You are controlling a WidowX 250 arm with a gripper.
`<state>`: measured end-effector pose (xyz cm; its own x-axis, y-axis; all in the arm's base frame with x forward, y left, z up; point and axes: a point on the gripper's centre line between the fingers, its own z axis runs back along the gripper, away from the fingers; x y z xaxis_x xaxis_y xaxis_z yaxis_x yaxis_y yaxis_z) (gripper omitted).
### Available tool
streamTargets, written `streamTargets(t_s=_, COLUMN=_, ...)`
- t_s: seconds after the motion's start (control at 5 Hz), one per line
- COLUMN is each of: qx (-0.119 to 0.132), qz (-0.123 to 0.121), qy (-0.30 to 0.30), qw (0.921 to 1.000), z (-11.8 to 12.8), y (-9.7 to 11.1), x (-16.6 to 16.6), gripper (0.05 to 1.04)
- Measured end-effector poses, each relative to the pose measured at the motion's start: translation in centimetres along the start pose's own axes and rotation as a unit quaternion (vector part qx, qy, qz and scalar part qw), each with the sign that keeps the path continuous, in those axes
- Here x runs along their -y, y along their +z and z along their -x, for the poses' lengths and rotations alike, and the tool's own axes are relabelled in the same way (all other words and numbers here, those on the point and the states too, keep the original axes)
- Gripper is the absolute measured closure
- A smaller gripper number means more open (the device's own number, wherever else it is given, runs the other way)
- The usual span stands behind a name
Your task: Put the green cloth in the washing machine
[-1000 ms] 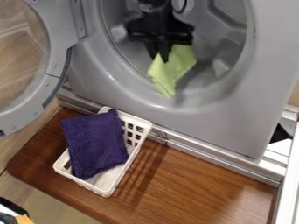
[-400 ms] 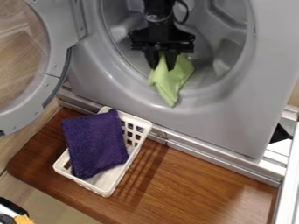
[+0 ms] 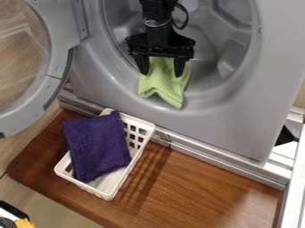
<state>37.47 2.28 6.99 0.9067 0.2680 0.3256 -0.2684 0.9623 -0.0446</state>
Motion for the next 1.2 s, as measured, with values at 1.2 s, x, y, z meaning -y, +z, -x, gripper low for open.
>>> streamTargets(t_s=1.2, qx=-0.037, qz=0.023, qy=-0.051, qw=0.9978, z=7.5, y=7.4, x=-3.0, gripper=0.084)
